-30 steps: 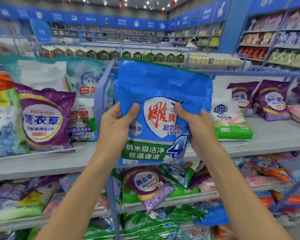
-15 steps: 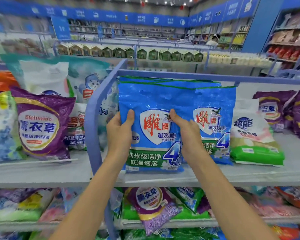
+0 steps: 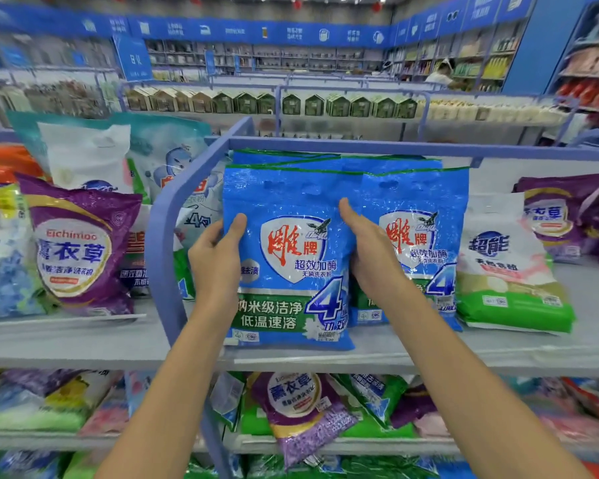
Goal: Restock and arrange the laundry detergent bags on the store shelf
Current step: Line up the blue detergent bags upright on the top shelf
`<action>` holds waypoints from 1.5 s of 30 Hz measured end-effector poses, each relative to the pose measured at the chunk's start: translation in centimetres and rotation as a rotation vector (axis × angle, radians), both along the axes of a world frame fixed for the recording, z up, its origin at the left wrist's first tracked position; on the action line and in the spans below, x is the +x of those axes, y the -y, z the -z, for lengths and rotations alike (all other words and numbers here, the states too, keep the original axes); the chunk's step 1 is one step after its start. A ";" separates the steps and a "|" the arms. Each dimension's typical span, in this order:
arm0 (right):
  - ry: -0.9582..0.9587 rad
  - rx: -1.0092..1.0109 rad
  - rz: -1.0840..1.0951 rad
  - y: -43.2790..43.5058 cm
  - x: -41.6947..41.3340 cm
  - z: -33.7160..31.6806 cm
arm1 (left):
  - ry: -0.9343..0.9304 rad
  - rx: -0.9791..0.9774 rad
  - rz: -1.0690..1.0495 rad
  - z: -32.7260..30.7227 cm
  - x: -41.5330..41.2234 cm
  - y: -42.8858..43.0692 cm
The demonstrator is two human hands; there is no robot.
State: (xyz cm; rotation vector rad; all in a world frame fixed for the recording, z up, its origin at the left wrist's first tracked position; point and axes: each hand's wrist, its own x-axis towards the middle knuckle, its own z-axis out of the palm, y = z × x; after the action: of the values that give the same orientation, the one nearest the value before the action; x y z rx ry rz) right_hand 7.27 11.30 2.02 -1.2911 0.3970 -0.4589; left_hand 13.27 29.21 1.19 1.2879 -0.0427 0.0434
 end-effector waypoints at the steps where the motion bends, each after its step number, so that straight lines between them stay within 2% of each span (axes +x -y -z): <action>1: -0.024 -0.110 0.009 -0.2 -1.1 0.5 | 0.023 0.021 0.022 0.0 -0.4 -0.3; 3: -0.066 -0.322 -0.014 -1.5 -4.5 1.8 | 0.061 0.168 0.107 0.4 -1.5 -1.2; 7: -0.281 -0.678 -0.105 -4.0 -8.4 5.4 | 0.103 0.555 0.327 2.6 -3.1 -3.3; 12: -0.280 -0.746 -0.069 -4.6 -7.4 7.7 | 0.062 0.736 0.362 4.2 -3.3 -3.9; 21: -0.302 -0.849 -0.017 -4.3 -6.1 8.3 | 0.100 0.768 0.268 5.5 -3.7 -3.9; 24: -0.254 -0.819 -0.008 -4.2 -6.2 8.4 | 0.102 0.808 0.240 5.6 -3.8 -3.9; 28: -0.275 -0.772 -0.054 -3.7 -5.8 8.2 | 0.106 0.807 0.236 5.7 -3.7 -3.9; 34: -0.275 -0.721 -0.008 -4.1 -5.3 8.8 | 0.103 0.806 0.182 5.8 -4.0 -3.7; 45: -0.356 -0.764 0.060 -4.7 -6.3 8.4 | 0.156 0.759 0.214 6.5 -3.9 -3.8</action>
State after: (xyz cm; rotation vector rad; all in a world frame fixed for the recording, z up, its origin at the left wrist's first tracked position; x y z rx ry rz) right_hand 0.97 16.01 -6.38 -2.1220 0.5883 -0.4466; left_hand 9.33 33.05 -5.31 2.0284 -0.3580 -0.0642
